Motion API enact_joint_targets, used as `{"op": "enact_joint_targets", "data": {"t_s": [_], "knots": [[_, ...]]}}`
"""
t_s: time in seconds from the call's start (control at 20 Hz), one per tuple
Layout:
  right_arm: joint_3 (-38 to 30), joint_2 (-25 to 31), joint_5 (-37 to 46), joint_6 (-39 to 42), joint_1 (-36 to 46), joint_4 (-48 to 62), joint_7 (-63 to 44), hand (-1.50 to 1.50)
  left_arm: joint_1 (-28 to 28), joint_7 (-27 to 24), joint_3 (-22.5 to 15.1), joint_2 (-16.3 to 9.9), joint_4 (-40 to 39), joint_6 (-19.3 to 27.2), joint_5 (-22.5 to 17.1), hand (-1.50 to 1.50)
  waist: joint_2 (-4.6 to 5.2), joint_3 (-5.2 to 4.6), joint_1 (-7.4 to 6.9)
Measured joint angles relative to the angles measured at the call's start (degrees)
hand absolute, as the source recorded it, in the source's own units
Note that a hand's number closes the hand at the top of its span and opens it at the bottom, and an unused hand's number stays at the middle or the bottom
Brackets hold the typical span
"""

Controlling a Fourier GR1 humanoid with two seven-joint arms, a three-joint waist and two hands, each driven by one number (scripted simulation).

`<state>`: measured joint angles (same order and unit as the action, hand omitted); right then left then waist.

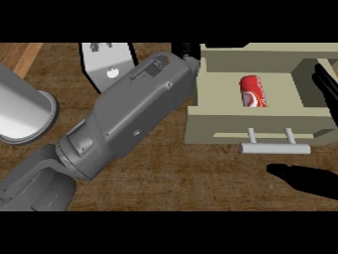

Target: Pick up the can, place it into the drawer and close the drawer

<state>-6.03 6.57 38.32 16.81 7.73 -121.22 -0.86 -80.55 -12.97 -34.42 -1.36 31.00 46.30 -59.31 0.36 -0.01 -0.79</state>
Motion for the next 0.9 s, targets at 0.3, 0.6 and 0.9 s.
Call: {"op": "enact_joint_targets", "data": {"t_s": [0.3,0.6,0.9], "knots": [[5.03,1.48,10.36,-4.67,8.07,13.31,2.14,-1.50,0.71,3.04,0.19,-2.76,2.26,0.08,1.69,-1.50,-0.17,0.00,-0.78],[8.91,2.59,19.41,-9.89,15.01,28.06,4.74,-1.50,2.57,5.46,-0.01,-5.73,5.43,0.81,3.54,-1.50,-0.23,0.00,-1.19],[9.18,1.33,25.95,-18.32,21.46,44.34,5.44,-1.50,5.44,7.96,-0.13,-9.26,10.61,1.88,5.56,-1.50,-0.27,0.02,-1.36]]}}
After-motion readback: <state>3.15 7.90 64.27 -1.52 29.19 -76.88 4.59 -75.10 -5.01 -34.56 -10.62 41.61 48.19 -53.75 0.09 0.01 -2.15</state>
